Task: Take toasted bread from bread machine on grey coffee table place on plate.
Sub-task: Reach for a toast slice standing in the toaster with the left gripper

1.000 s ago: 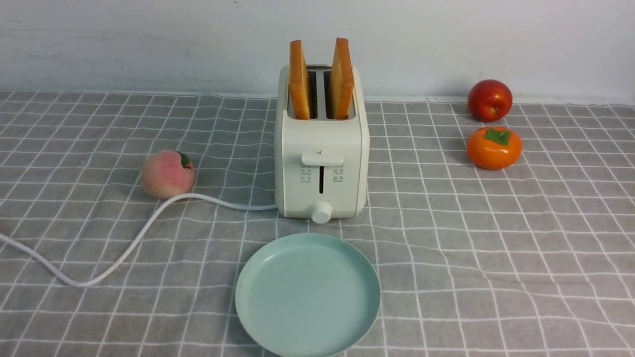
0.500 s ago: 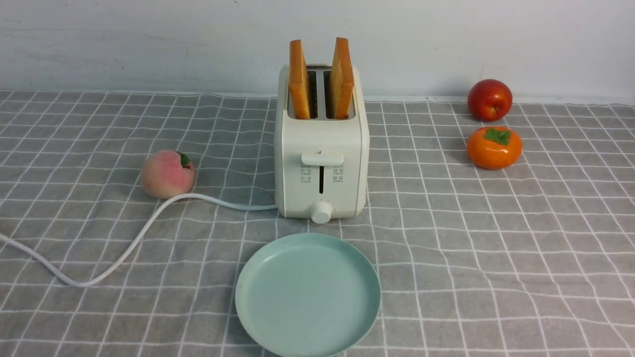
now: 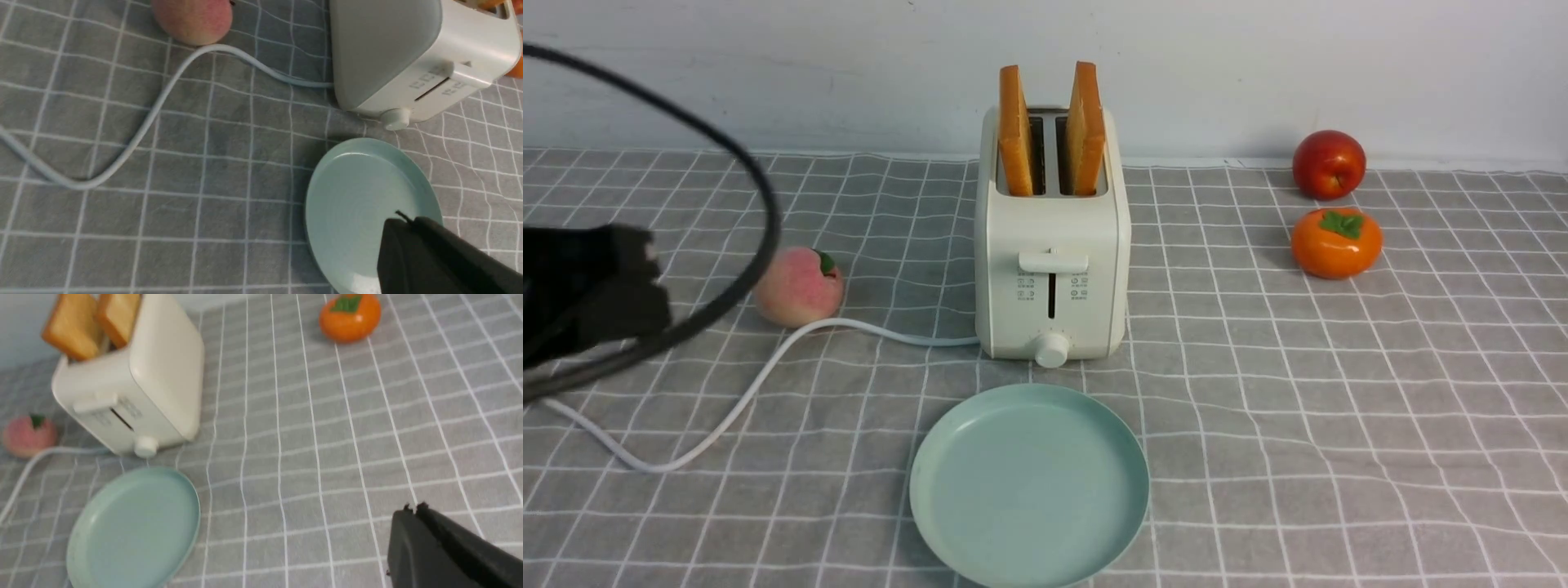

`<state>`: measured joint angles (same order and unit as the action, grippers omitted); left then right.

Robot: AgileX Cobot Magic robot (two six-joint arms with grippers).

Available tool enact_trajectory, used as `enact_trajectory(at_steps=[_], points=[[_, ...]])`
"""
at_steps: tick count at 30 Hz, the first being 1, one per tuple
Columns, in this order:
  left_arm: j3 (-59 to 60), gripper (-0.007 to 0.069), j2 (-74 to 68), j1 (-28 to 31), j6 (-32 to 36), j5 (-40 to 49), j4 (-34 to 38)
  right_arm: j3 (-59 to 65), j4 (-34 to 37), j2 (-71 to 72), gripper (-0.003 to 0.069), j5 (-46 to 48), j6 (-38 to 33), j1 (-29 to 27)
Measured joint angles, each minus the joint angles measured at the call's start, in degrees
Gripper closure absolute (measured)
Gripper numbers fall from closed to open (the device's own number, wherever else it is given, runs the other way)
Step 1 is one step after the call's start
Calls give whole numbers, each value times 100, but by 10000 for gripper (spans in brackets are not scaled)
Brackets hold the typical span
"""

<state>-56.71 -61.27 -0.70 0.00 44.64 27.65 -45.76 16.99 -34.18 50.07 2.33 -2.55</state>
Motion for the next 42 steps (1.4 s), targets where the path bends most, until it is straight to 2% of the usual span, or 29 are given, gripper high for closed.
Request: enact_trajectory(at_steps=[1, 2, 3, 6, 13, 15, 18, 23, 25, 28, 30, 31, 34, 35, 37, 42], points=[[-40, 638, -56, -6, 0, -4, 37, 0, 0, -39, 666, 27, 0, 0], [-451, 638, -482, -109, 379, -45, 266, -73, 109, -283, 664, 140, -187, 0], [-451, 638, -531, -131, 409, -54, 283, -80, 128, -308, 663, 140, -233, 0], [-1471, 638, -1391, -730, 688, -194, 381, -86, 467, -587, 659, 163, -487, 0], [-2919, 638, -2713, -1288, 694, -665, 415, -81, 659, -656, 655, 17, -707, 0], [-3493, 616, -3250, -1381, 694, -797, 402, -81, 660, -656, 653, -5, -719, 0], [-4012, 519, -3773, -1464, 694, -903, 393, -81, 660, -656, 649, -66, -719, 0], [-4553, 252, -4663, -1679, 694, -1293, 381, -81, 665, -656, 643, -87, -719, 0], [-4597, 176, -4948, -1732, 694, -1537, 375, -81, 665, -656, 643, -87, -719, 0], [-4610, 127, -5240, -1733, 694, -1800, 370, -81, 665, -656, 641, -87, -719, 0], [-4610, 152, -5384, -1727, 694, -1903, 345, -81, 665, -656, 638, -87, -719, 0], [-4610, 194, -5420, -1727, 694, -1926, 330, -81, 665, -656, 637, -87, -719, 0], [-4610, 397, -5417, -1732, 694, -1905, 325, -81, 665, -656, 636, -87, -719, 0], [-4612, 520, -5370, -1732, 708, -1861, 309, -81, 665, -656, 634, -87, -719, 0], [-4612, 559, -5247, -1732, 801, -1729, 219, -81, 665, -656, 631, -87, -725, 0], [-4606, 539, -4558, -1727, 856, -1324, -141, -81, 665, -656, 625, -87, -725, 0]])
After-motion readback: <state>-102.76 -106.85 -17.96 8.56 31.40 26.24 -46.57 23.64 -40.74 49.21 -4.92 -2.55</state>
